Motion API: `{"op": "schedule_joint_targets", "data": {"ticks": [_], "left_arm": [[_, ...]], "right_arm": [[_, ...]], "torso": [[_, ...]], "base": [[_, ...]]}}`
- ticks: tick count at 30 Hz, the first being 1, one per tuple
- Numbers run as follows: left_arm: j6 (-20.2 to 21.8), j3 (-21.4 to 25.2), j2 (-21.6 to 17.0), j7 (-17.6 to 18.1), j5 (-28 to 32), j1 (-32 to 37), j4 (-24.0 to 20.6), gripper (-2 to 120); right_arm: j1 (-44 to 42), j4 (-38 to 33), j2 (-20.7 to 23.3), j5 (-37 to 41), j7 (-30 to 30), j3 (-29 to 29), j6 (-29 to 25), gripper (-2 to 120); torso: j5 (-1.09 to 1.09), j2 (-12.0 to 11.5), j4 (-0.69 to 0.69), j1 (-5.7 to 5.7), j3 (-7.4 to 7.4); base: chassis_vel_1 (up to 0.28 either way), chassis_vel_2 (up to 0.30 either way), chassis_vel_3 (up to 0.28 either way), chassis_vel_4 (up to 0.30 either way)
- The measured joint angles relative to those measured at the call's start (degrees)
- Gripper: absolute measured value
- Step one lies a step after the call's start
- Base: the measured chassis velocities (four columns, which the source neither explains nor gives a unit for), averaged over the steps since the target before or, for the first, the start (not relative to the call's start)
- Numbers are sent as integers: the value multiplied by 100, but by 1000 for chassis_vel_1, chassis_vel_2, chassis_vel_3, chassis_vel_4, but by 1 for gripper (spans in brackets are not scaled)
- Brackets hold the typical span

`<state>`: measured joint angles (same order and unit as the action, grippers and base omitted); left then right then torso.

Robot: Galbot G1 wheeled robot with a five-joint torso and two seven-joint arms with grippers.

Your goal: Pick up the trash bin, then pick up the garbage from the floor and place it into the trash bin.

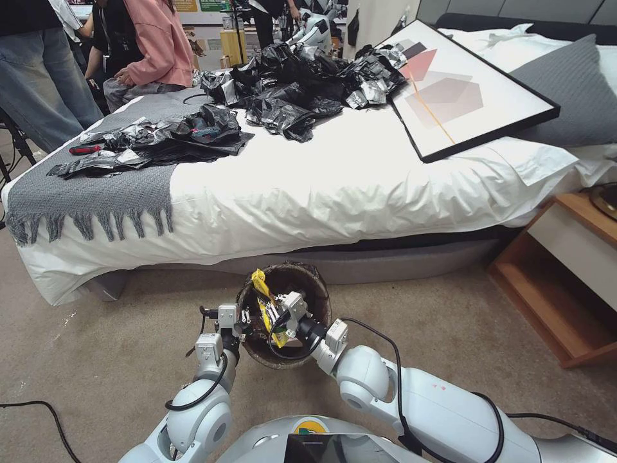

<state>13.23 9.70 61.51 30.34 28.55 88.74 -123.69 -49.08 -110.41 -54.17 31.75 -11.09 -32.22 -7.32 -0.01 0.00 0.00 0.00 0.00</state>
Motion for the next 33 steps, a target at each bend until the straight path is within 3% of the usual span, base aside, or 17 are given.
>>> {"op": "schedule_joint_targets", "data": {"ticks": [13,33], "left_arm": [[-9,1,3,0,13,-19,0,0],[-18,-1,3,3,10,8,21,0]], "right_arm": [[129,263,-73,-103,-133,-108,25,4],[11,97,-25,-136,-367,133,60,78]], "torso": [[0,0,0,0,0],[1,0,0,0,0]], "base": [[0,0,0,0],[0,0,0,0]]}}
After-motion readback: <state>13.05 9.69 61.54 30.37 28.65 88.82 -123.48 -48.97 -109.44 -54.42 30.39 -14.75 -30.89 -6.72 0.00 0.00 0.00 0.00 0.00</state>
